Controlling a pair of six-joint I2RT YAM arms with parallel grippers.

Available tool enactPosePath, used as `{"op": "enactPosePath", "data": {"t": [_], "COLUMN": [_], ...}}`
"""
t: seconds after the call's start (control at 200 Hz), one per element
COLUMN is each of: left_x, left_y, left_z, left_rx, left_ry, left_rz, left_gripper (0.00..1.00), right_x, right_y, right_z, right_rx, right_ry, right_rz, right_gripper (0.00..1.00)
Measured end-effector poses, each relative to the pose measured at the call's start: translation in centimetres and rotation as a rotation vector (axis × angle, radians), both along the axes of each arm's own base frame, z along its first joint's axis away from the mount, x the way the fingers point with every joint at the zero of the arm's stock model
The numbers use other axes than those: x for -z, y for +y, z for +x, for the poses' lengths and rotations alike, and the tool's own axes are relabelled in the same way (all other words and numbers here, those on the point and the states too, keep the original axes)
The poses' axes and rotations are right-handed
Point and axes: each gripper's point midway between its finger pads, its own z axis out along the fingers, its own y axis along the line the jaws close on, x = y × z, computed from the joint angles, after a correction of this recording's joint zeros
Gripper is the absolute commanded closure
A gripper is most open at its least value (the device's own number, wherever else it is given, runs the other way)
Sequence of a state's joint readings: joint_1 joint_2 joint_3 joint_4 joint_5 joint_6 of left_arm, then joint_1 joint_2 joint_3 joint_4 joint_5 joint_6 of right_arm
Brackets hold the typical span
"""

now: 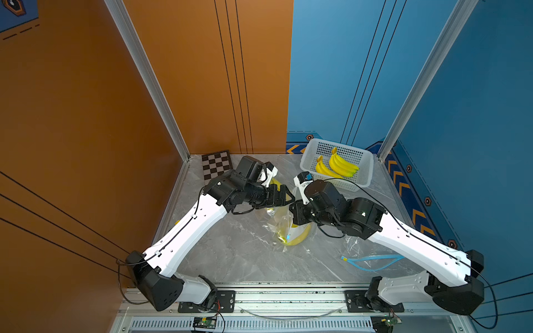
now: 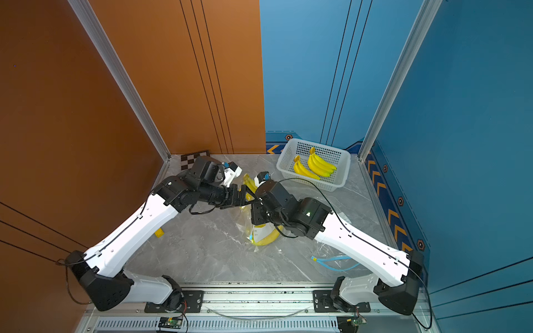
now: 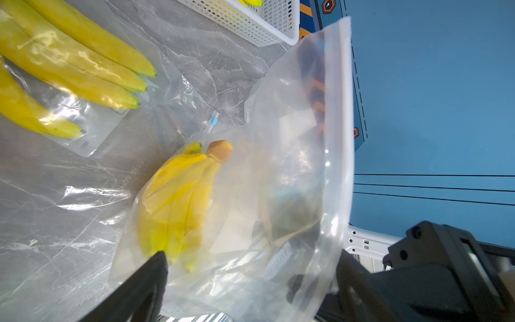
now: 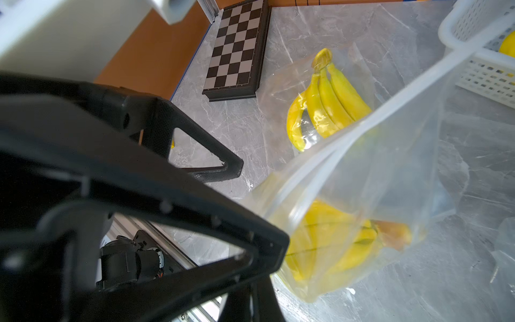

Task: Open the zip-top bag and take out the banana
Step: Open the zipper of the food storage bag at the center of the board.

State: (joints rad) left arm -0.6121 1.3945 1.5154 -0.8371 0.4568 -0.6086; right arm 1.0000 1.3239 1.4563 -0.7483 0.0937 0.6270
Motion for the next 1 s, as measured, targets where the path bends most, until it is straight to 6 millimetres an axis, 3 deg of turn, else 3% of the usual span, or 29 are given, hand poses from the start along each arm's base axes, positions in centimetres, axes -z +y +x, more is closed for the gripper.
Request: {"op": "enactPosePath", "data": {"t": [0.1,0.16,0.586,0.676,0.781,0.871,1.001], "left_x": [0.1,0.2,1.9,2.2,1.5,0.8,1.2], "left_y": [0.3,0.6,1.1,0.5,-1.5,-3.1,-3.3], "left_z": [0.3,0.6,1.1,1.4,1.9,2.3,3.5], "left_rx": [-0.003,-0.014,-0.025,-0.025,0.013,0.044,0.038], "left_ry": [-0.006,-0.005,0.039,0.033,-0.023,-0.088,-0.131], "left_rz": [0.004,0.009,0.062,0.105,0.160,0.213,0.301], "left_gripper": [0.12,0.22,0.22,0.22,0.25,0.38,0.90], "right_x": [0.1,0.1,-1.2,-1.1,-1.0,-0.9,-0.6], "right_y": [0.0,0.0,-1.3,-1.2,-1.2,-1.3,-2.0], "right_z": [-0.1,-0.1,-0.6,-0.6,-0.6,-0.6,-0.7], "right_rx": [-0.003,-0.001,0.013,0.010,0.010,0.010,0.021], "right_ry": [0.003,0.004,-0.018,-0.015,-0.012,-0.010,-0.002], "right_rz": [0.000,0.000,0.013,0.012,0.009,0.004,-0.014], "right_gripper": [1.00,1.00,1.00,1.00,1.00,1.00,1.00]}}
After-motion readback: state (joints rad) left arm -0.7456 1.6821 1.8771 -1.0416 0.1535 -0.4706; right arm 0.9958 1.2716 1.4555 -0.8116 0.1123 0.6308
